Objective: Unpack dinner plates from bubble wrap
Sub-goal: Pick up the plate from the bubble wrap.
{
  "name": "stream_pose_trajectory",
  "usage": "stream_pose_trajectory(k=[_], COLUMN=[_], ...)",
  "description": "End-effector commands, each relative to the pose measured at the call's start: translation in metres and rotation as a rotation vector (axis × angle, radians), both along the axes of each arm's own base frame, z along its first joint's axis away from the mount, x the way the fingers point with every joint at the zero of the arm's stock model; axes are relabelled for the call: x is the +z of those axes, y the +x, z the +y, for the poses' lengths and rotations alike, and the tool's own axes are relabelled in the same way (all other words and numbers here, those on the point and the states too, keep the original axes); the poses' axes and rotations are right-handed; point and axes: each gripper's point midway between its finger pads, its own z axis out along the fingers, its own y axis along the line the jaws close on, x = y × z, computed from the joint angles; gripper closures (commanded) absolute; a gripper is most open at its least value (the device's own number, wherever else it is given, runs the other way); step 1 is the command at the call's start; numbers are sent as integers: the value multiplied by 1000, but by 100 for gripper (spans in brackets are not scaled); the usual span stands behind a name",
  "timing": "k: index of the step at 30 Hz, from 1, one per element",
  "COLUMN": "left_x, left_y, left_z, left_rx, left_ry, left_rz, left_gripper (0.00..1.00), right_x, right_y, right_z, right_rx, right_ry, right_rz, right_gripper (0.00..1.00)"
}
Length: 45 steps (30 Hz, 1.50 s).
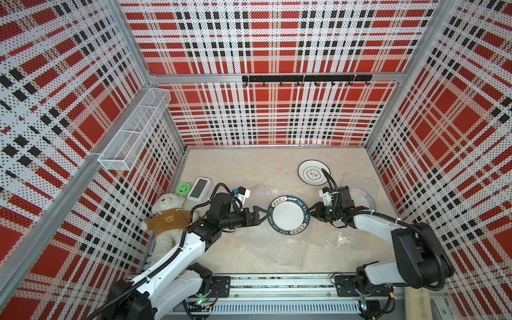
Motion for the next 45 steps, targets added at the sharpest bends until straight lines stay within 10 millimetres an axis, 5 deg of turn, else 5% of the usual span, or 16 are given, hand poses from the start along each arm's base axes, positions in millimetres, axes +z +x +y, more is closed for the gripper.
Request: stream_pose_trajectory(k=[1,19,37,45], left_x=[12,11,5,12], left_y=[4,9,14,12], left_z=[1,3,13,10], left_rx=[5,20,62,45], left_ry=[-19,-17,4,-21], left_rz=[-38,-34,-24,-39], left_gripper=[1,1,1,1], right_x=[5,-9,96,121], right_y=[9,10,16,73], right_z=[6,8,-7,-72], right_rx=[6,13,-35,-258], right_ry=[32,34,31,84], right_rz=[-34,-7,-171,-213], right_gripper=[73,94,100,100])
